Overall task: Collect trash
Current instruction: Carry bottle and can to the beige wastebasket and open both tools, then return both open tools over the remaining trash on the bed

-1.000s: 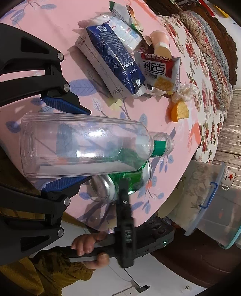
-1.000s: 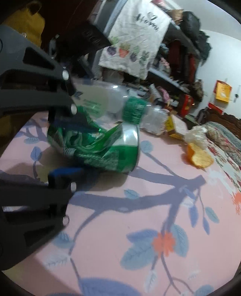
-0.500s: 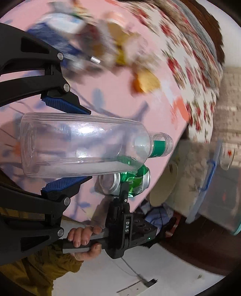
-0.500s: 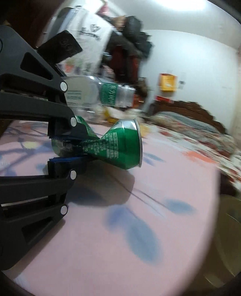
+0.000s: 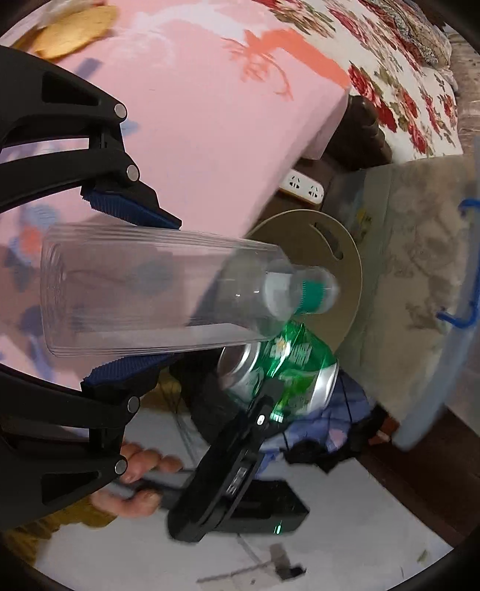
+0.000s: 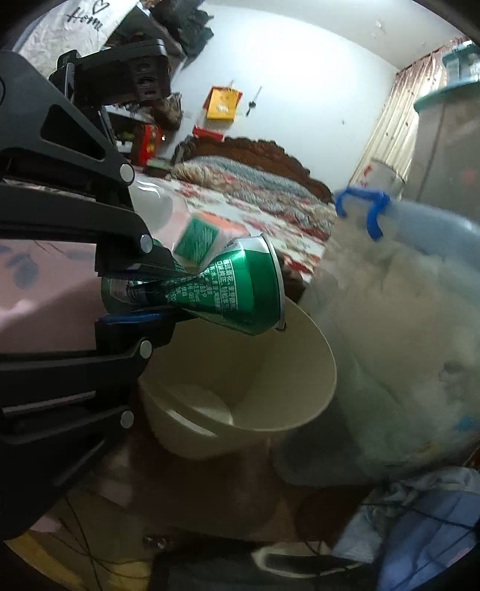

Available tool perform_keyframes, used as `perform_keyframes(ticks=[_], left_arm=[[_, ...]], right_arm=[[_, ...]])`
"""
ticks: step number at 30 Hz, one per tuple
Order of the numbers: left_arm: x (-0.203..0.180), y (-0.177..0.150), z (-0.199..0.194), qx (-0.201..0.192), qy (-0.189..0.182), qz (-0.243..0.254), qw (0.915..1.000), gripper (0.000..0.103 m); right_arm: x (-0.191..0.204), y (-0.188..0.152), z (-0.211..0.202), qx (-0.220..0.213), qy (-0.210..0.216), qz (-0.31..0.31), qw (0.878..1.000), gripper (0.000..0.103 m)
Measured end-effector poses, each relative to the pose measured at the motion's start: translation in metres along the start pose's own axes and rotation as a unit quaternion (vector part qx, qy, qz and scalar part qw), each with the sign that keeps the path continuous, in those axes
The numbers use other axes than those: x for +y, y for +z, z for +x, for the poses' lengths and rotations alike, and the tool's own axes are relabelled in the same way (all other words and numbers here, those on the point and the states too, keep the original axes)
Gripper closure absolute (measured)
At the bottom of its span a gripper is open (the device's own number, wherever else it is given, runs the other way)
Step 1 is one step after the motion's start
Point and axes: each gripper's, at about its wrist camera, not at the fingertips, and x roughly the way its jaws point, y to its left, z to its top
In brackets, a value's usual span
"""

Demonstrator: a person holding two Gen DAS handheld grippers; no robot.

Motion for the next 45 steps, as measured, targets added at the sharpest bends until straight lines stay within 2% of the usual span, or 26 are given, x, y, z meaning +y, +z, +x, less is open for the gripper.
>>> perform_keyframes(ticks=[1, 2, 3, 4, 5, 6, 7, 9, 13, 18, 19, 20, 22, 24, 27, 31, 36, 41, 45], left_arm=[[0.0, 0.007, 0.009, 0.005, 0.009, -0.002, 0.9999, 0.038], [0.0, 0.014, 0.015, 0.007, 0.009, -0.004, 0.9999, 0.025], [-0.001, 0.018, 0.018, 0.004, 0.017, -0.008, 0.9998, 0.021], [-0.002, 0.022, 0.017, -0.005, 0.028, -0.014, 0.9995, 0.021], [-0.002, 0.024, 0.014, -0.015, 0.03, -0.019, 0.9993, 0.021], [-0.001, 0.026, 0.012, -0.022, 0.025, -0.024, 0.9992, 0.021], [-0.002, 0.025, 0.004, -0.034, 0.016, -0.031, 0.9988, 0.021], [-0.001, 0.018, -0.009, -0.048, 0.015, -0.032, 0.9982, 0.021], [-0.01, -0.016, -0.049, -0.091, 0.008, -0.024, 0.9955, 0.021], [-0.026, -0.096, -0.094, -0.146, 0.038, 0.007, 0.9886, 0.02], [-0.027, -0.117, -0.101, -0.153, 0.048, 0.01, 0.9871, 0.02], [-0.027, -0.137, -0.105, -0.157, 0.057, 0.008, 0.986, 0.02], [-0.022, -0.174, -0.114, -0.161, 0.075, -0.003, 0.9841, 0.02], [-0.013, -0.215, -0.123, -0.171, 0.098, -0.026, 0.98, 0.02], [0.008, -0.258, -0.135, -0.179, 0.11, -0.074, 0.975, 0.02], [0.037, -0.314, -0.157, -0.202, 0.128, -0.156, 0.9585, 0.02], [0.044, -0.368, -0.181, -0.238, 0.225, -0.179, 0.9276, 0.02], [0.057, -0.404, -0.19, -0.252, 0.228, -0.22, 0.9144, 0.02], [0.067, -0.424, -0.191, -0.253, 0.22, -0.251, 0.9081, 0.02]], right_arm=[[-0.004, 0.004, 0.004, 0.002, -0.003, 0.001, 1.0, 0.084], [-0.008, 0.007, 0.007, 0.003, -0.01, 0.001, 1.0, 0.083], [-0.01, 0.009, 0.011, 0.004, -0.017, 0.0, 1.0, 0.081], [-0.013, 0.009, 0.01, 0.005, -0.018, 0.001, 1.0, 0.069], [-0.013, 0.01, 0.011, 0.004, -0.018, 0.004, 1.0, 0.04], [-0.011, 0.01, 0.01, -0.005, -0.018, 0.005, 1.0, 0.026], [-0.006, 0.011, 0.009, -0.024, -0.021, -0.002, 0.999, 0.02], [0.001, 0.011, 0.006, -0.032, -0.028, -0.024, 0.999, 0.023], [0.013, 0.0, -0.008, -0.047, -0.012, -0.027, 0.998, 0.025], [0.053, -0.042, -0.034, -0.074, 0.0, -0.085, 0.994, 0.024], [0.061, -0.056, -0.036, -0.072, 0.002, -0.101, 0.992, 0.02], [0.068, -0.069, -0.038, -0.069, 0.005, -0.11, 0.991, 0.013], [0.079, -0.096, -0.035, -0.052, 0.014, -0.116, 0.992, 0.006], [0.087, -0.12, -0.024, -0.01, 0.033, -0.112, 0.993, 0.006], [0.102, -0.154, -0.009, 0.028, 0.031, -0.116, 0.992, 0.006], [0.141, -0.209, 0.004, 0.048, 0.012, -0.178, 0.983, 0.006], [0.173, -0.261, 0.02, 0.083, -0.012, -0.211, 0.974, 0.003], [0.187, -0.297, 0.033, 0.117, -0.041, -0.233, 0.965, 0.003], [0.195, -0.315, 0.034, 0.107, -0.057, -0.251, 0.96, 0.003]])
